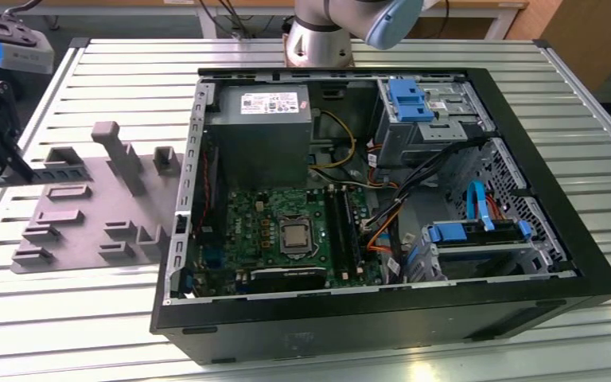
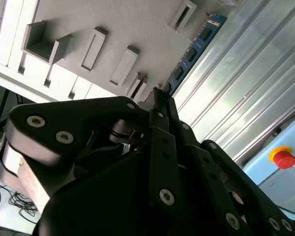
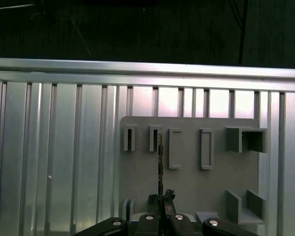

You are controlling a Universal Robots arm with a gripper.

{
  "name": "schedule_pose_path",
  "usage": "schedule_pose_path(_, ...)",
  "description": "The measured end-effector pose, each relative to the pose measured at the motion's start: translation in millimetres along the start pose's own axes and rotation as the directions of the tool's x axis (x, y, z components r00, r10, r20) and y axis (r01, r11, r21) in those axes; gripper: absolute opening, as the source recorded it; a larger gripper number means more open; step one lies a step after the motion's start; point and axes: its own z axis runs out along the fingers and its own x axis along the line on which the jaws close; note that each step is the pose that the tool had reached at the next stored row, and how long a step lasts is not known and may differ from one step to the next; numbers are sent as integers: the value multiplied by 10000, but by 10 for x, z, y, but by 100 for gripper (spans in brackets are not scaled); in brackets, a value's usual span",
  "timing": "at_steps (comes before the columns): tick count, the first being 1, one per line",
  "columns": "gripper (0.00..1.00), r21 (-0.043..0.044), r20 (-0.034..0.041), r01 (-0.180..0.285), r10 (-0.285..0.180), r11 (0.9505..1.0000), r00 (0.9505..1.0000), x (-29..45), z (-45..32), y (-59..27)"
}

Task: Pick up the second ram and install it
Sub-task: 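Pick up the second ram and move it above second insertion slot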

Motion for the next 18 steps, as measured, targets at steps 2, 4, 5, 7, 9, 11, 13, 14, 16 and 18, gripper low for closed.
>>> schedule_pose_path(2, 14, -1, 0, 0, 0, 10000, 10000, 0, -15, 0)
schedule_pose_path(4, 14, 1, 1, 0, 0, 10000, 10000, 0, -26, 0)
schedule_pose_path(5, 14, 1, 0, 0, 0, 10000, 10000, 0, -33, 1)
schedule_pose_path(7, 14, 2, 1, 0, 0, 10000, 10000, 0, -37, 0)
schedule_pose_path(9, 14, 0, -1, 0, 0, 10000, 10000, 0, -38, 1)
schedule_pose_path(11, 14, -1, -2, 0, 0, 10000, 10000, 0, -38, 1)
schedule_pose_path(13, 14, 0, -2, 0, 0, 10000, 10000, 0, -38, 1)
schedule_pose_path(14, 14, 1, -3, 0, 0, 10000, 10000, 0, -38, 1)
schedule_pose_path(16, 14, 1, -2, 0, 0, 10000, 10000, 0, -39, 0)
schedule_pose_path(18, 14, -3, -4, 0, 0, 10000, 10000, 0, -50, 1)
